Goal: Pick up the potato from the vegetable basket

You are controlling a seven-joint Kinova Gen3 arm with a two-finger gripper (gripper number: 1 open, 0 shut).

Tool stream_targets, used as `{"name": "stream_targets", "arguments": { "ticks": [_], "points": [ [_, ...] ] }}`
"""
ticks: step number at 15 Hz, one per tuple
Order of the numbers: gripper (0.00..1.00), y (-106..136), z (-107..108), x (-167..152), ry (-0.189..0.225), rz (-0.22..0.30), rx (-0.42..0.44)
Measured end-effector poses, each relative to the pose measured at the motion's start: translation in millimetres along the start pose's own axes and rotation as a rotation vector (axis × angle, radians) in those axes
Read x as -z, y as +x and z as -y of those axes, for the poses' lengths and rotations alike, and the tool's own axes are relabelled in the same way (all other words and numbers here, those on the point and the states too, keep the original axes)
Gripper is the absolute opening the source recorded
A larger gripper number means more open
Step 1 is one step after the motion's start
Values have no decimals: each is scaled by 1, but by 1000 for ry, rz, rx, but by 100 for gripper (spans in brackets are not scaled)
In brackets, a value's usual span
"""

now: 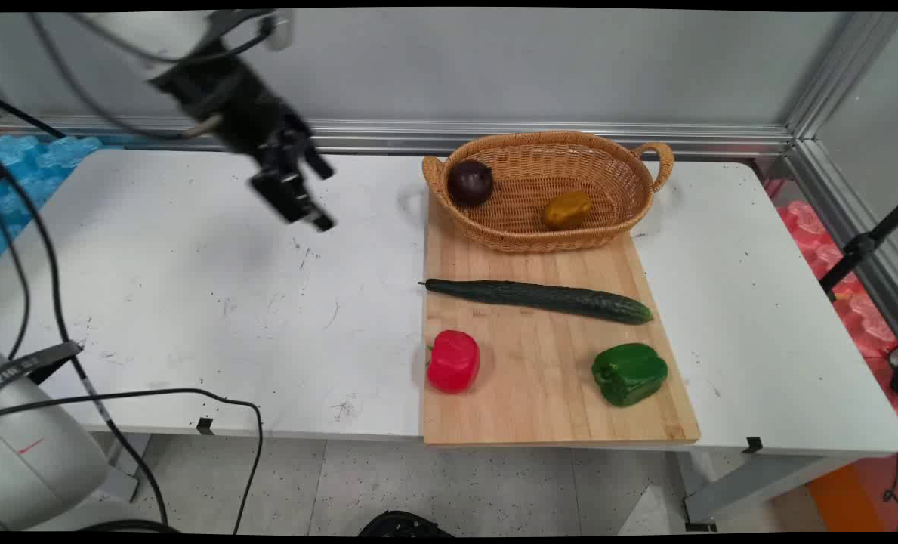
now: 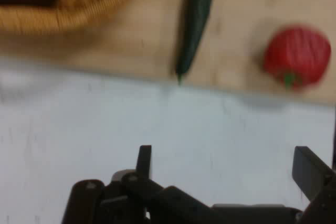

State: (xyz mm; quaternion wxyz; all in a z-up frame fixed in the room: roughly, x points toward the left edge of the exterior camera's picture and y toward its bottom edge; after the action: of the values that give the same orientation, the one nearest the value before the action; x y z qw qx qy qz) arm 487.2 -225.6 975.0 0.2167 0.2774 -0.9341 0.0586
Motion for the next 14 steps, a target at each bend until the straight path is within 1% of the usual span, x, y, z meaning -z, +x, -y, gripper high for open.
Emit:
{"name": "stream_targets", "arguments": {
  "ticks": [2, 7, 10, 14],
  "points": [
    [100, 29, 5, -14, 11, -41, 32],
    [100, 98, 18, -57, 47, -103, 114],
    [100, 137, 26, -89, 75, -123, 153],
    [100, 181, 35, -137, 109, -128, 206]
  ]
}}
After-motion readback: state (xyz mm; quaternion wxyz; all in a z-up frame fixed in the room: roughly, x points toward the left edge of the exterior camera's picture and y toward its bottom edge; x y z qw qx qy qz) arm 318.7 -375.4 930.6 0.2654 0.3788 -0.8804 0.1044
